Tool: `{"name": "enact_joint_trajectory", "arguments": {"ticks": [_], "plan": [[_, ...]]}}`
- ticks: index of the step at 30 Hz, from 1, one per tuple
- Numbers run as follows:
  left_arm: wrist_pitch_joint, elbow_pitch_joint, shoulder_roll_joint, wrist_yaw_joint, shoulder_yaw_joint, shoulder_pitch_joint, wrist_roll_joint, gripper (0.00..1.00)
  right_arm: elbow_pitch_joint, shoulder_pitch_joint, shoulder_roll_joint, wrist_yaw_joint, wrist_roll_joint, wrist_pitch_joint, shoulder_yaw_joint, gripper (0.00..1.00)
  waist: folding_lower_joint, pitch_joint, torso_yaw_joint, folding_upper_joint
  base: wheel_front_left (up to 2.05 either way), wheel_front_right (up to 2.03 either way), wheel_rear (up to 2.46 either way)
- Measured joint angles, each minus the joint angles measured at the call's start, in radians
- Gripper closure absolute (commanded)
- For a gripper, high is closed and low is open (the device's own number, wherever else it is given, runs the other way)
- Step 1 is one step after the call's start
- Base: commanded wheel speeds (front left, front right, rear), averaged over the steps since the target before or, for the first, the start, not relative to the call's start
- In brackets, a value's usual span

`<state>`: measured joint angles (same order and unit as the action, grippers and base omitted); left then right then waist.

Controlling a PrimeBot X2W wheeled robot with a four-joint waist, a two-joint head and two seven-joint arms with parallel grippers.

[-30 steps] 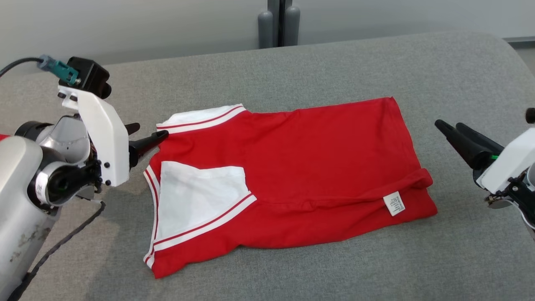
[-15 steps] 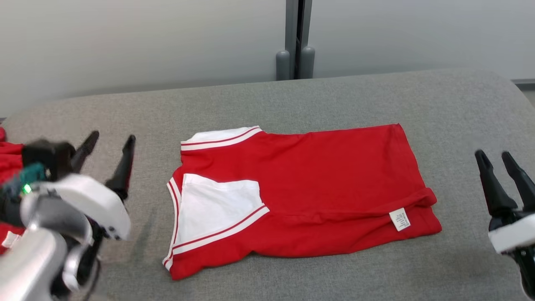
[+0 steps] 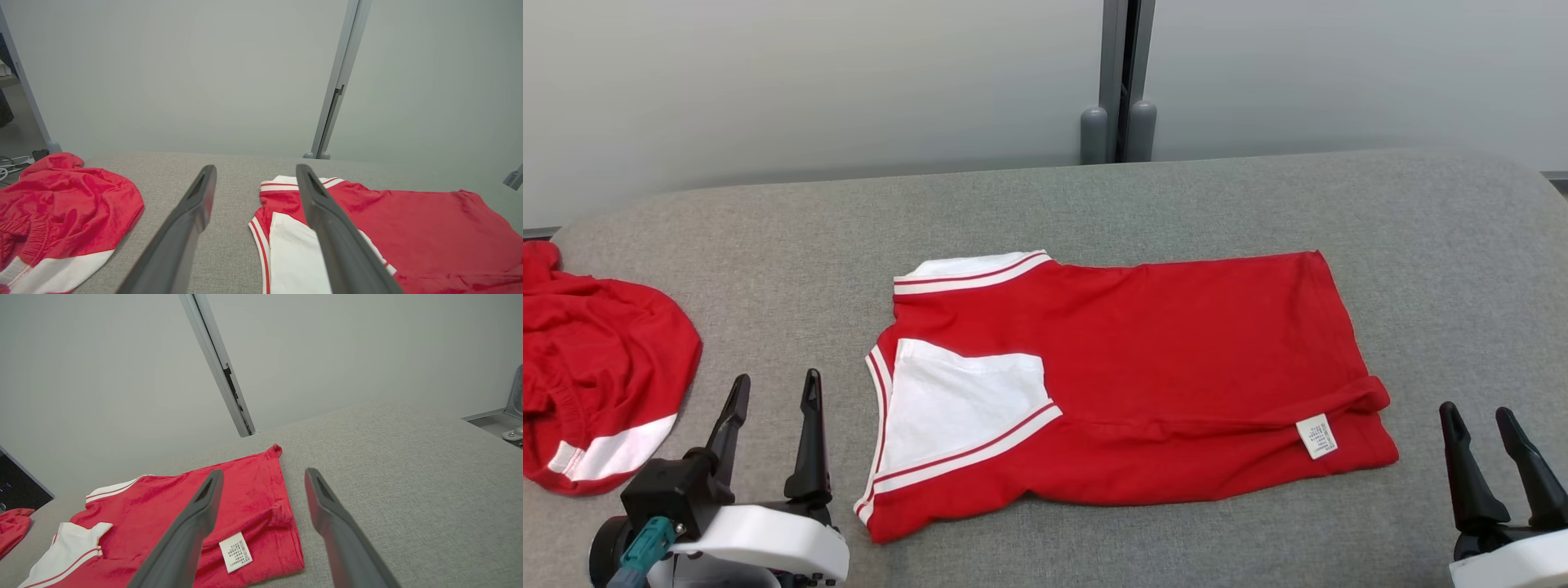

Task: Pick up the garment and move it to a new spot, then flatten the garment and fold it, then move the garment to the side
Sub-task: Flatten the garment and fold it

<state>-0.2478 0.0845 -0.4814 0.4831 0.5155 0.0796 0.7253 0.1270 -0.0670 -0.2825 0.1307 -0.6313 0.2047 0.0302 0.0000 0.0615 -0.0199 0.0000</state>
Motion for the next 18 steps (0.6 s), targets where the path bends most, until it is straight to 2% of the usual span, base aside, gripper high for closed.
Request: {"name": "enact_joint_trajectory", "arguments": {"ticks": [6,14,18], "plan": [[0.011,-0.052,0.005,-0.029,0.011,-0.011,-0.001,0.00,0.017,0.048,0.017,0.000,0.025,-0.078,0.010,0.00,0.0000,0.015,-0.014,0.0000,0.00,0.00,0.00],[0.128,-0.181,0.031,-0.106,0.067,0.029,0.061,0.00,0.239,0.185,-0.006,0.000,-0.011,-0.231,0.076,0.00,0.0000,0.063,-0.030,0.0000,0.00,0.00,0.00],[0.182,-0.247,0.047,-0.134,0.086,0.050,0.087,0.00,0.312,0.236,-0.009,0.000,-0.045,-0.288,0.111,0.00,0.0000,0.081,-0.028,0.0000,0.00,0.00,0.00]]}}
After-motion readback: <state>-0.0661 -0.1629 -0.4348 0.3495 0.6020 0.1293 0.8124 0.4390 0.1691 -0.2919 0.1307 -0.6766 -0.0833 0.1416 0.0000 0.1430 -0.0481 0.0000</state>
